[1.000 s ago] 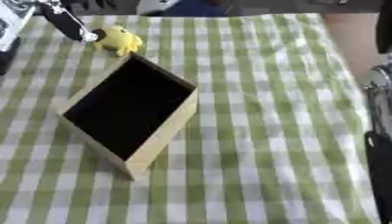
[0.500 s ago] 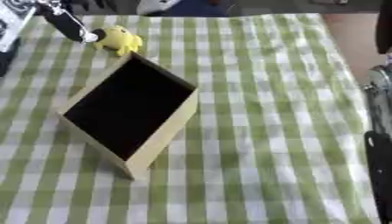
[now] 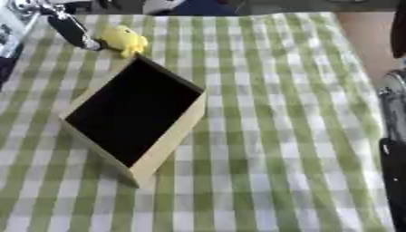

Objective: Pick up objects on the table and place them in the box.

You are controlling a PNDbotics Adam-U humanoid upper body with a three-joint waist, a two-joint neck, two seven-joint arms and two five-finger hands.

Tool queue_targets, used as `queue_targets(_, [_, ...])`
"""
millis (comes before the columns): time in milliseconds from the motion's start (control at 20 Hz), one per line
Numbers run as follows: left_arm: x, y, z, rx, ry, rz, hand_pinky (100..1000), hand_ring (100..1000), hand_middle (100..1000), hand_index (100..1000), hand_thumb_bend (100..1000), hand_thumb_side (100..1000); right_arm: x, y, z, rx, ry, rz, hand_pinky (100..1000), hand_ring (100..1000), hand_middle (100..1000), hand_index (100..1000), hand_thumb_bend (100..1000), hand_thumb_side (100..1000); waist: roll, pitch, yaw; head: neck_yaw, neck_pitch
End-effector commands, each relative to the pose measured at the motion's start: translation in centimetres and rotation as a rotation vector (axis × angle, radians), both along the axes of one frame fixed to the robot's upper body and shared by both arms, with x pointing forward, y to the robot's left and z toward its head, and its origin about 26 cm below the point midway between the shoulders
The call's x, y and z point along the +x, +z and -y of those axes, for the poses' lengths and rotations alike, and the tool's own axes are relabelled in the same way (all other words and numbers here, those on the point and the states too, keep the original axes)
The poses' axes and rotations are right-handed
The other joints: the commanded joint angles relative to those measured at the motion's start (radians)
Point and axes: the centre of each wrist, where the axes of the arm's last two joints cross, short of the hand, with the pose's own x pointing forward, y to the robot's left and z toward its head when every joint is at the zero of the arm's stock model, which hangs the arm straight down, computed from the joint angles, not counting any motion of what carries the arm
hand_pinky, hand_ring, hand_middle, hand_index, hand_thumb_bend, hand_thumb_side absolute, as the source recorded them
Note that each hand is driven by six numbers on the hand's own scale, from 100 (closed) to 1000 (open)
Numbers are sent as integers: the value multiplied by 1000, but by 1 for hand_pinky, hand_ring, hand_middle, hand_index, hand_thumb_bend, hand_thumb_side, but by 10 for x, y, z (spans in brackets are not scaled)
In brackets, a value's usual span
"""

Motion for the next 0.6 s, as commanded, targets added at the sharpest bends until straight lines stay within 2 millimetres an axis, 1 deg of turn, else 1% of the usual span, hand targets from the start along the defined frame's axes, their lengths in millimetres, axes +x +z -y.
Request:
queue_targets(50, [-3, 15, -9, 3, 27, 89, 730, 850, 827, 893, 449, 100, -5, 10, 2, -16, 1, 36, 742, 754, 677, 832, 100, 1000, 2, -15, -2, 5, -16])
queue_targets(100, [-3, 14, -9, 3, 28, 99, 727, 848, 823, 890, 445, 100, -5, 10, 2, -16, 1, 36, 742, 754, 677, 832, 100, 1000, 2, -12, -3, 6, -17])
queue_targets(200, [-2, 13, -10, -4, 30, 114, 719, 843, 817, 884, 409, 100, -5, 10, 3, -17, 1, 35, 742, 753, 677, 832, 100, 1000, 2, -7, -4, 8, -19])
queue_targets(250, [-2, 13, -10, -8, 32, 119, 717, 842, 816, 879, 372, 100, -5, 10, 3, -17, 1, 34, 742, 753, 677, 832, 100, 1000, 2, -5, -5, 9, -20])
queue_targets(350, [-1, 13, -11, -14, 39, 125, 716, 844, 819, 880, 336, 100, -5, 10, 3, -16, 0, 32, 741, 753, 676, 832, 100, 1000, 3, -2, -6, 12, -20])
queue_targets(600, [0, 13, -12, -7, 58, 114, 715, 847, 828, 880, 317, 100, -6, 11, 3, -15, 1, 34, 741, 753, 675, 832, 100, 1000, 5, 8, -11, 21, -30])
